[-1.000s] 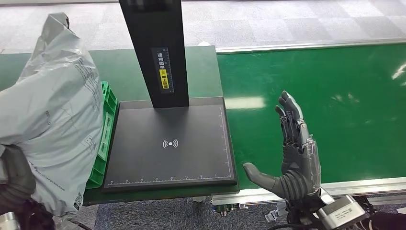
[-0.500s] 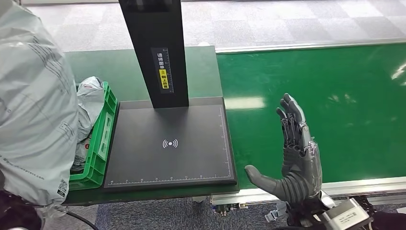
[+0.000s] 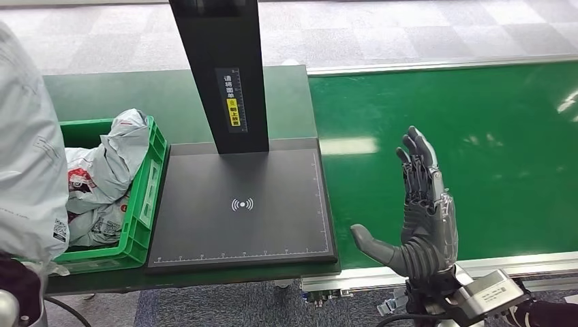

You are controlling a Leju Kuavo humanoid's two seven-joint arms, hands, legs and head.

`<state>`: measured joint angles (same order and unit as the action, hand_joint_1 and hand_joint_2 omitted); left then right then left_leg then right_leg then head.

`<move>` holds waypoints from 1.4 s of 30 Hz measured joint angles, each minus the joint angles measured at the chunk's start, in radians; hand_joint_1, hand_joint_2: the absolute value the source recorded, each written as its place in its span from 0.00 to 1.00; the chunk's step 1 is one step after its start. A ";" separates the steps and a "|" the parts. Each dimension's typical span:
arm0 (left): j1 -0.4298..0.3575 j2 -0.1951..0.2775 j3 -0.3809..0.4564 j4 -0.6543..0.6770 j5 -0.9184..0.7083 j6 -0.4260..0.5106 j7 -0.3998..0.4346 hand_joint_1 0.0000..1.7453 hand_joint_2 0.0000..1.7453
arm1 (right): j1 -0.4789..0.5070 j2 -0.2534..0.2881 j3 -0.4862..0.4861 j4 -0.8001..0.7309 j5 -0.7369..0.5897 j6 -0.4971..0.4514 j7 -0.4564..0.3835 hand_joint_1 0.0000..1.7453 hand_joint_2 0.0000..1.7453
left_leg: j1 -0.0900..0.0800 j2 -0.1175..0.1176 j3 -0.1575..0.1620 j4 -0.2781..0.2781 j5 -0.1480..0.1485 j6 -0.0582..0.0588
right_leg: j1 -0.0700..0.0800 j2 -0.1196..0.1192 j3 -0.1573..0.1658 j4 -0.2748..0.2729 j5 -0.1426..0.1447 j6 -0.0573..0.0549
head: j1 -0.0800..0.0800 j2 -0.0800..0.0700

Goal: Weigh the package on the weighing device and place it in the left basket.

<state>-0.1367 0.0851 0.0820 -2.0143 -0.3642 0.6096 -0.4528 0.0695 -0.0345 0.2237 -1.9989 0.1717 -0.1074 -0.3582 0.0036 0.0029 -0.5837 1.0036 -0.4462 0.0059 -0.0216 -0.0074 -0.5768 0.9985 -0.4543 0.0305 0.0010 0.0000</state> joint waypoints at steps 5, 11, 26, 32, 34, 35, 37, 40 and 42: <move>-0.056 0.000 0.000 0.086 -0.105 -0.014 0.103 0.84 1.00 | -0.004 -0.003 0.008 0.000 -0.003 0.001 0.002 0.00 1.00 | 0.000 0.000 0.000 0.000 0.000 0.000 | 0.000 0.000 0.000 0.000 0.000 0.000 | 0.000 0.000; -0.094 0.000 0.004 0.194 -0.162 -0.046 0.169 0.89 1.00 | -0.019 -0.003 0.012 0.000 -0.003 0.014 0.011 0.00 1.00 | 0.000 0.000 0.000 0.000 0.000 0.000 | 0.000 0.000 0.000 0.000 0.000 0.000 | 0.000 0.000; -0.100 0.000 -0.014 0.404 -0.272 -0.107 0.222 0.89 1.00 | -0.011 -0.006 0.012 -0.002 0.011 0.020 0.017 0.00 1.00 | 0.000 0.000 0.000 0.000 0.000 0.000 | 0.000 0.001 0.000 0.000 0.000 0.000 | 0.000 0.000; -0.031 0.000 -0.032 0.402 -0.284 -0.107 0.227 0.79 1.00 | 0.014 -0.007 0.012 -0.005 0.020 0.031 0.008 0.00 1.00 | 0.000 0.001 0.000 0.000 0.000 0.000 | 0.000 0.001 0.000 0.000 0.000 -0.001 | 0.000 0.000; 0.005 0.000 -0.032 0.390 -0.285 -0.105 0.231 0.72 1.00 | 0.017 -0.010 0.012 -0.006 0.020 0.034 0.008 0.00 1.00 | 0.000 0.002 0.001 0.000 -0.001 -0.001 | 0.000 0.002 0.000 0.000 0.000 -0.001 | 0.000 0.000; 0.030 0.000 -0.032 0.378 -0.287 -0.103 0.231 0.70 1.00 | 0.018 -0.012 0.011 -0.006 0.019 0.036 0.009 0.00 1.00 | 0.000 0.003 0.001 0.000 -0.001 -0.001 | 0.000 0.003 0.000 0.000 -0.001 -0.001 | 0.000 0.000; 0.092 -0.002 -0.033 0.339 -0.296 -0.095 0.232 0.68 1.00 | 0.018 -0.017 0.010 -0.006 0.015 0.043 0.014 0.00 1.00 | 0.000 0.003 0.001 0.000 -0.001 -0.001 | 0.000 0.004 -0.001 0.000 -0.001 -0.001 | 0.000 0.000; 0.212 -0.019 -0.030 0.244 -0.317 -0.067 0.226 0.69 1.00 | 0.021 -0.021 0.005 -0.010 0.013 0.049 0.021 0.00 1.00 | 0.000 0.004 0.001 0.000 -0.002 -0.001 | 0.000 0.004 -0.001 0.000 -0.002 -0.001 | 0.000 0.000; 0.290 -0.039 -0.029 0.170 -0.329 -0.048 0.212 0.69 1.00 | 0.025 -0.023 0.001 -0.016 0.014 0.050 0.022 0.00 1.00 | 0.000 0.004 0.000 0.000 -0.003 0.000 | 0.000 0.004 -0.001 0.000 -0.003 -0.001 | 0.000 0.000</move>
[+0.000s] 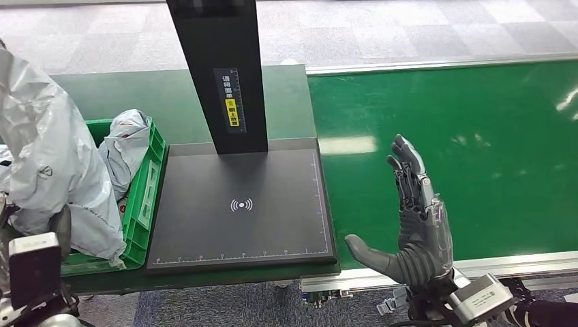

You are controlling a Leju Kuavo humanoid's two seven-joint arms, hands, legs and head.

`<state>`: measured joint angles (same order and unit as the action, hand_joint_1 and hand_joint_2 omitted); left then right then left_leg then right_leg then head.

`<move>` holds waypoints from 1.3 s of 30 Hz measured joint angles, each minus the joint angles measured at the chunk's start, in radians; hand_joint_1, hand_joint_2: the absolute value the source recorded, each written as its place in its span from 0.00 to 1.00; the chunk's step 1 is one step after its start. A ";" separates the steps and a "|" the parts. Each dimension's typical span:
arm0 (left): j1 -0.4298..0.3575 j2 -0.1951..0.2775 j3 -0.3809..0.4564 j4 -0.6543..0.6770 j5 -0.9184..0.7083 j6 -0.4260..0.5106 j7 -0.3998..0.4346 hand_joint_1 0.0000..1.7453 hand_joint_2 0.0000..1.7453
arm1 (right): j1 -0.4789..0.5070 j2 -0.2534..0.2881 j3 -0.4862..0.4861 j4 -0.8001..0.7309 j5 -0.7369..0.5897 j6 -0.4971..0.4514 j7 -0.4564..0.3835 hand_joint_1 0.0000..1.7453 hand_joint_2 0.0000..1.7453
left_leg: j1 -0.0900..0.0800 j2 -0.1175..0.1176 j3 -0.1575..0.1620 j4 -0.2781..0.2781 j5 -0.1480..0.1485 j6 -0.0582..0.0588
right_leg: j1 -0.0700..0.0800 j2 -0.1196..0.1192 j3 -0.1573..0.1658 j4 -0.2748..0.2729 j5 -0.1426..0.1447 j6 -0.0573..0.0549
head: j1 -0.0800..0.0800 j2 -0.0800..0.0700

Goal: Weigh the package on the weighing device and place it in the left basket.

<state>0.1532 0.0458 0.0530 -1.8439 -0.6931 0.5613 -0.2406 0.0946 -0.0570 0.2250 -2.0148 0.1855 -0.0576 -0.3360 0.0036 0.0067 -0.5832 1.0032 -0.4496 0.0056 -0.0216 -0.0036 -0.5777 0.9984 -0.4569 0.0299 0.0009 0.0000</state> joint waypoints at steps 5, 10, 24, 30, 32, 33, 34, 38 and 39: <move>0.114 -0.053 -0.001 -0.153 -0.053 0.020 -0.023 0.19 1.00 | 0.010 0.001 -0.005 -0.016 0.019 0.015 0.007 0.00 1.00 | 0.000 0.000 0.000 0.000 -0.001 0.000 | 0.000 0.000 0.000 0.000 -0.001 0.000 | 0.000 0.000; 0.155 -0.089 -0.012 -0.238 -0.100 0.028 -0.023 0.00 1.00 | 0.024 0.006 -0.007 -0.025 0.039 0.024 0.003 0.00 1.00 | 0.000 0.000 0.001 0.000 -0.002 0.000 | 0.000 0.000 0.001 0.000 -0.001 0.000 | 0.000 0.000; 0.150 -0.109 -0.019 -0.260 -0.112 -0.025 0.018 0.00 1.00 | 0.002 0.019 -0.015 -0.026 0.044 0.040 0.005 0.00 1.00 | 0.000 0.000 0.002 0.000 -0.002 0.000 | 0.000 0.000 0.002 0.000 -0.001 0.000 | 0.000 0.000; 0.142 -0.112 -0.019 -0.260 -0.113 -0.040 0.022 0.00 1.00 | -0.002 0.023 -0.015 -0.026 0.045 0.044 0.005 0.00 1.00 | 0.000 0.000 0.002 0.000 -0.002 0.000 | 0.000 -0.001 0.002 0.000 -0.001 0.000 | 0.000 0.000; 0.142 -0.112 -0.019 -0.260 -0.113 -0.043 0.022 0.00 1.00 | -0.005 0.025 -0.015 -0.026 0.045 0.045 0.005 0.00 1.00 | 0.000 0.000 0.002 0.000 -0.002 0.000 | 0.000 -0.001 0.002 0.000 -0.001 0.000 | 0.000 0.000; 0.141 -0.112 -0.019 -0.260 -0.113 -0.044 0.022 0.00 1.00 | -0.006 0.025 -0.015 -0.026 0.045 0.045 0.005 0.00 1.00 | 0.000 0.000 0.002 0.000 -0.002 0.000 | 0.000 -0.001 0.002 0.000 -0.001 0.000 | 0.000 0.000; 0.141 -0.112 -0.019 -0.260 -0.113 -0.044 0.022 0.00 1.00 | -0.006 0.025 -0.015 -0.026 0.045 0.045 0.005 0.00 1.00 | 0.000 0.000 0.002 0.000 -0.002 0.000 | 0.000 -0.001 0.002 0.000 -0.001 0.000 | 0.000 0.000; 0.141 -0.113 -0.019 -0.260 -0.115 -0.044 0.022 0.00 1.00 | -0.007 0.026 -0.016 -0.026 0.045 0.046 0.004 0.00 1.00 | 0.000 0.000 0.002 0.000 -0.002 0.000 | 0.000 -0.001 0.002 0.000 -0.001 0.000 | 0.000 0.000; 0.141 -0.113 -0.019 -0.260 -0.116 -0.045 0.021 0.00 1.00 | -0.007 0.026 -0.016 -0.026 0.045 0.046 0.004 0.00 1.00 | 0.000 0.000 0.002 0.000 -0.002 0.000 | 0.000 -0.001 0.002 0.000 -0.001 0.000 | 0.000 0.000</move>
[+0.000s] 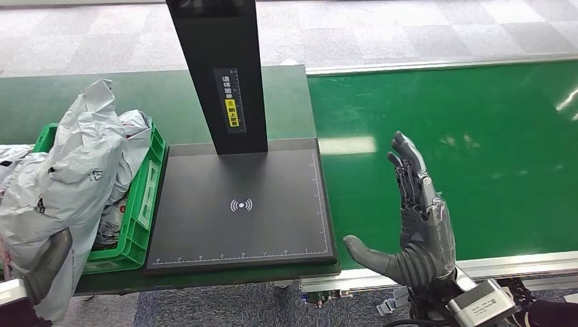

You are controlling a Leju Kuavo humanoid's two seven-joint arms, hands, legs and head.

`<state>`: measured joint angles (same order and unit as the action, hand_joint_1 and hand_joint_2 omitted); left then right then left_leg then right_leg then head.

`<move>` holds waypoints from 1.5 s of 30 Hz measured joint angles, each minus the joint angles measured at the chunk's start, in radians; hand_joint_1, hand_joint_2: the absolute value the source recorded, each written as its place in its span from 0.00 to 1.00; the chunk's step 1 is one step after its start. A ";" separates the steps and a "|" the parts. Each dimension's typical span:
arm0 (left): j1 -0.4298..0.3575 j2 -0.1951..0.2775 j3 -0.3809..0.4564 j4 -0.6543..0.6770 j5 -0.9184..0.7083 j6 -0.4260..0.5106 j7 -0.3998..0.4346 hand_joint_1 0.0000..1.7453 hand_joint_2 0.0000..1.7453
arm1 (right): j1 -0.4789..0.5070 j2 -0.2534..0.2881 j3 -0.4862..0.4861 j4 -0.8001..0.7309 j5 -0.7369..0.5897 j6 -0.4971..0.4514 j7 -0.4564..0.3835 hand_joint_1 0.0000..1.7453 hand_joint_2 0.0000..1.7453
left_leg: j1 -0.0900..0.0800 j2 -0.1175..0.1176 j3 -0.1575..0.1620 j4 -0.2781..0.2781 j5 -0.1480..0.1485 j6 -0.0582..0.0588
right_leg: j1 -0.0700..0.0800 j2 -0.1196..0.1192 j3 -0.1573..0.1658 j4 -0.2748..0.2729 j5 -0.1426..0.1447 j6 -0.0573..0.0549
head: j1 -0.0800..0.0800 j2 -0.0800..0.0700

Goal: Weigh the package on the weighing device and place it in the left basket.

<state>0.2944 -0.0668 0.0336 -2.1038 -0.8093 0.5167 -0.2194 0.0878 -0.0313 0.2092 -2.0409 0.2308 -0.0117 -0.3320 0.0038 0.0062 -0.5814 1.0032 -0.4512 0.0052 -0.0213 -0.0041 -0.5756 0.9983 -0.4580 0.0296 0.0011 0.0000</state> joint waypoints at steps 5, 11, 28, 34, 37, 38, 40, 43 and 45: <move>-0.001 0.000 -0.009 0.001 -0.005 -0.037 0.006 0.00 1.00 | -0.001 0.000 0.000 -0.001 0.000 0.005 -0.005 0.00 1.00 | 0.000 0.000 0.000 0.000 0.000 0.000 | 0.000 0.000 0.000 0.000 0.000 0.000 | 0.000 0.000; -0.046 0.000 -0.092 0.082 -0.018 -0.163 0.055 0.00 1.00 | -0.030 0.006 0.000 -0.001 -0.002 0.023 0.000 0.00 1.00 | 0.000 0.000 0.000 0.000 0.000 0.000 | 0.000 0.000 0.000 0.000 0.000 0.000 | 0.000 0.000; -0.139 0.003 -0.256 0.304 -0.007 -0.259 0.092 0.00 1.00 | -0.062 0.008 0.000 0.024 -0.021 0.027 -0.004 0.00 1.00 | 0.000 0.000 0.000 0.000 -0.001 0.000 | 0.000 0.000 0.000 0.000 0.000 0.000 | 0.000 0.000; -0.166 0.019 -0.268 0.360 0.018 -0.260 0.085 0.00 1.00 | -0.063 0.007 0.000 0.032 -0.033 0.022 -0.008 0.00 1.00 | 0.000 0.000 0.000 0.000 0.000 0.000 | 0.000 0.000 0.000 0.000 0.000 0.000 | 0.000 0.000; -0.185 0.030 -0.274 0.383 0.033 -0.255 0.078 0.00 1.00 | -0.063 0.006 0.000 0.033 -0.039 0.013 -0.010 0.00 1.00 | 0.000 0.000 0.000 0.000 0.000 0.000 | 0.000 0.000 0.000 0.000 0.000 0.000 | 0.000 0.000; -0.192 0.034 -0.275 0.389 0.038 -0.251 0.077 0.00 1.00 | -0.062 0.006 0.000 0.033 -0.039 0.008 -0.010 0.00 1.00 | 0.000 0.000 0.000 0.000 0.000 0.000 | 0.000 0.000 0.000 0.000 0.000 0.000 | 0.000 0.000; -0.204 0.041 -0.275 0.398 0.044 -0.243 0.075 0.00 1.00 | -0.061 0.006 0.000 0.033 -0.039 0.001 -0.010 0.00 1.00 | 0.000 0.000 0.000 0.000 0.000 0.000 | 0.000 0.000 0.000 0.000 0.000 0.000 | 0.000 0.000; -0.216 0.051 -0.275 0.403 0.052 -0.230 0.072 0.00 1.00 | -0.056 0.006 0.000 0.032 -0.037 -0.008 -0.009 0.00 1.00 | 0.000 0.000 0.000 0.000 0.000 0.000 | 0.000 0.000 0.000 0.000 0.000 0.000 | 0.000 0.000; -0.219 0.056 -0.274 0.403 0.058 -0.217 0.068 0.00 1.00 | -0.050 0.006 0.000 0.032 -0.034 -0.013 -0.009 0.00 1.00 | 0.000 0.000 0.000 0.000 0.000 0.000 | 0.000 0.000 0.000 0.000 0.000 0.000 | 0.000 0.000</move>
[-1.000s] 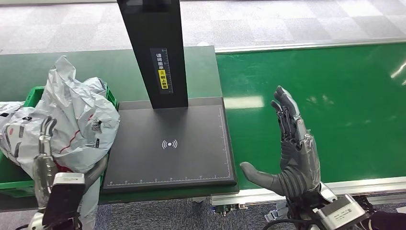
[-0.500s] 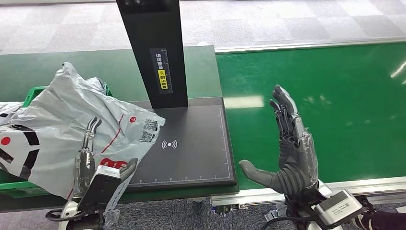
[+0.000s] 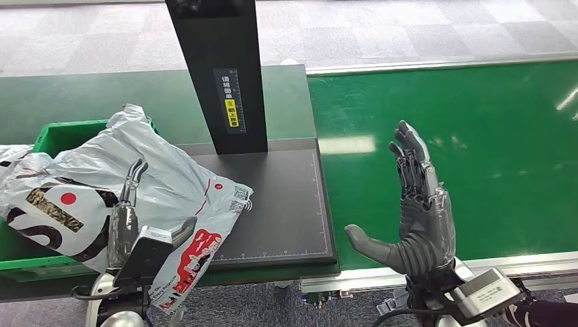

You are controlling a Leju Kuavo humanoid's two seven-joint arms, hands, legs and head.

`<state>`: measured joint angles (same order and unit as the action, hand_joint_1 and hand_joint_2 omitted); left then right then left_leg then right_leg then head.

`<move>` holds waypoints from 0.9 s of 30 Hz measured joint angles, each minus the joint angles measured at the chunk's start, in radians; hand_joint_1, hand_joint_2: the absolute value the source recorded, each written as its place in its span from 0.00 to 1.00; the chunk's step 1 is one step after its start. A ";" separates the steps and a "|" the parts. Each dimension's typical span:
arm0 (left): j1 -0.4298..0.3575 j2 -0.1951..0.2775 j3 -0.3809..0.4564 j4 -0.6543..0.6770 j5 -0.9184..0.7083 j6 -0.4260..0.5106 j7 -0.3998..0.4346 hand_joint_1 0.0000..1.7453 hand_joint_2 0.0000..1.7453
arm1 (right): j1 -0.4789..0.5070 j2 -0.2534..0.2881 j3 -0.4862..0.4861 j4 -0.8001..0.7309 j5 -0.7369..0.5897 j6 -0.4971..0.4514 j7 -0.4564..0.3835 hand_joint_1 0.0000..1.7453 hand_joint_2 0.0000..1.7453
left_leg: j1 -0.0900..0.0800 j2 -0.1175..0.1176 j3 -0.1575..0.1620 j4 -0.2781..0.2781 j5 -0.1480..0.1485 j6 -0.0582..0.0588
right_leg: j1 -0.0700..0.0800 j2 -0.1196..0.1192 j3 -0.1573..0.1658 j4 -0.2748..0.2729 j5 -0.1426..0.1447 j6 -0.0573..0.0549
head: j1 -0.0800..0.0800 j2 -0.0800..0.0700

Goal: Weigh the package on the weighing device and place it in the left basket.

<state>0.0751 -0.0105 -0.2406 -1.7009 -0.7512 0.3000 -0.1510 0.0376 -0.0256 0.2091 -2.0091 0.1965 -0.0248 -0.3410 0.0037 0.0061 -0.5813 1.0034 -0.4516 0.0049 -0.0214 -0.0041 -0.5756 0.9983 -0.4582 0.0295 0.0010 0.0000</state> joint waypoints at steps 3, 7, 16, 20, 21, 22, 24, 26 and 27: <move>-0.003 0.008 0.004 -0.006 0.003 0.014 -0.002 0.00 1.00 | 0.008 0.000 0.000 0.000 0.005 -0.002 0.000 0.00 1.00 | 0.000 0.000 0.000 0.000 0.000 0.000 | 0.000 0.000 0.000 0.000 0.000 0.000 | 0.000 0.000; -0.009 0.013 0.014 -0.013 0.004 0.017 -0.005 0.00 1.00 | 0.009 0.000 0.000 0.000 0.008 -0.002 0.000 0.00 1.00 | 0.000 0.000 0.000 0.000 0.000 0.000 | 0.000 0.000 0.000 0.000 0.000 0.000 | 0.000 0.000; -0.039 0.020 -0.003 0.012 -0.078 -0.062 0.019 0.00 1.00 | 0.007 0.000 0.000 0.000 0.009 -0.009 0.000 0.00 1.00 | 0.000 0.000 0.000 0.000 0.000 0.000 | 0.000 0.000 0.000 0.000 0.000 0.000 | 0.000 0.000; -0.056 0.024 -0.051 0.077 -0.145 -0.096 0.042 0.00 1.00 | 0.005 0.000 0.000 0.001 0.010 -0.012 -0.005 0.00 1.00 | 0.000 0.000 0.000 0.000 0.000 0.000 | 0.000 0.000 0.000 0.000 0.000 0.000 | 0.000 0.000; -0.062 0.026 -0.062 0.096 -0.158 -0.101 0.047 0.00 1.00 | 0.002 0.000 0.000 0.002 0.010 -0.011 -0.007 0.00 1.00 | 0.000 0.000 0.000 0.000 0.000 0.000 | 0.000 0.000 0.000 0.000 0.000 0.000 | 0.000 0.000; -0.068 0.030 -0.073 0.117 -0.170 -0.107 0.051 0.00 1.00 | -0.001 0.000 0.000 0.004 0.010 -0.009 -0.008 0.00 1.00 | 0.000 0.000 0.000 0.000 0.000 0.000 | 0.000 0.000 0.000 0.000 0.000 0.000 | 0.000 0.000; -0.082 0.039 -0.094 0.162 -0.193 -0.122 0.058 0.00 1.00 | -0.011 -0.002 0.000 0.009 0.007 -0.003 -0.009 0.00 1.00 | 0.000 0.000 0.000 0.000 0.000 0.000 | 0.000 0.000 0.000 0.000 0.000 0.000 | 0.000 0.000; -0.096 0.049 -0.114 0.211 -0.217 -0.140 0.064 0.00 1.00 | -0.023 -0.005 0.001 0.016 0.001 0.001 -0.009 0.00 1.00 | 0.000 0.000 0.000 0.000 0.000 0.000 | 0.000 0.000 0.000 0.000 0.000 0.000 | 0.000 0.000; -0.104 0.055 -0.124 0.236 -0.228 -0.150 0.067 0.00 1.00 | -0.029 -0.006 0.001 0.020 -0.001 0.002 -0.009 0.00 1.00 | 0.000 0.000 0.000 0.000 0.000 0.000 | 0.000 0.000 0.000 0.000 0.000 0.000 | 0.000 0.000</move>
<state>-0.0287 0.0444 -0.3649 -1.4652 -0.9796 0.1499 -0.0838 0.0089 -0.0316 0.2104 -1.9896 0.1953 -0.0228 -0.3502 0.0037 0.0061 -0.5811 1.0034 -0.4514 0.0049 -0.0214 -0.0041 -0.5754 0.9983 -0.4581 0.0296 0.0011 0.0000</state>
